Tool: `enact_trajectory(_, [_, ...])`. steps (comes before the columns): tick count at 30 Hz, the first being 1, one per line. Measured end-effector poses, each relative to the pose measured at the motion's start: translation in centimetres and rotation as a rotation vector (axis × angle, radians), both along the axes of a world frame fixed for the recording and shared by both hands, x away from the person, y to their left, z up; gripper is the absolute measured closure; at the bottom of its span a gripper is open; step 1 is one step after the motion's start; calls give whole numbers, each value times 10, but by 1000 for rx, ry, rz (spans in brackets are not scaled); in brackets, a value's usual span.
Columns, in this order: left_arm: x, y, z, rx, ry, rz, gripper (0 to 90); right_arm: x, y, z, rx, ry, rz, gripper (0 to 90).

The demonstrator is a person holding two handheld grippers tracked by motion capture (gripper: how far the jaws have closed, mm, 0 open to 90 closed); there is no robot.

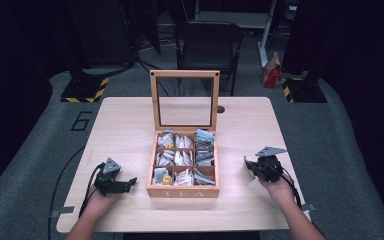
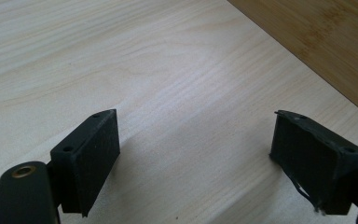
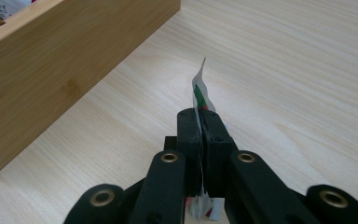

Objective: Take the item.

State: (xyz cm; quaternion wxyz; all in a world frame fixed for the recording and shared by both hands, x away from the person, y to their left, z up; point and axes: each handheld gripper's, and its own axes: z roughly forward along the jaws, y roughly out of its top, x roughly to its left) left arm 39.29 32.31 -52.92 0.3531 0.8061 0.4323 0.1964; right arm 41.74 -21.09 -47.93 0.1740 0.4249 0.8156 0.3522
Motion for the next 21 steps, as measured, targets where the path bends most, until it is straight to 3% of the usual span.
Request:
enact_trajectory(13, [0, 0, 0, -1, -2, 1, 150, -5, 12, -14, 1, 27, 29, 854])
enact_trajectory(19, [0, 0, 0, -1, -2, 1, 150, -5, 16, -19, -13, 35, 33, 841])
enact_trajectory(21, [0, 0, 0, -1, -2, 1, 150, -5, 18, -20, -39, 30, 42, 840])
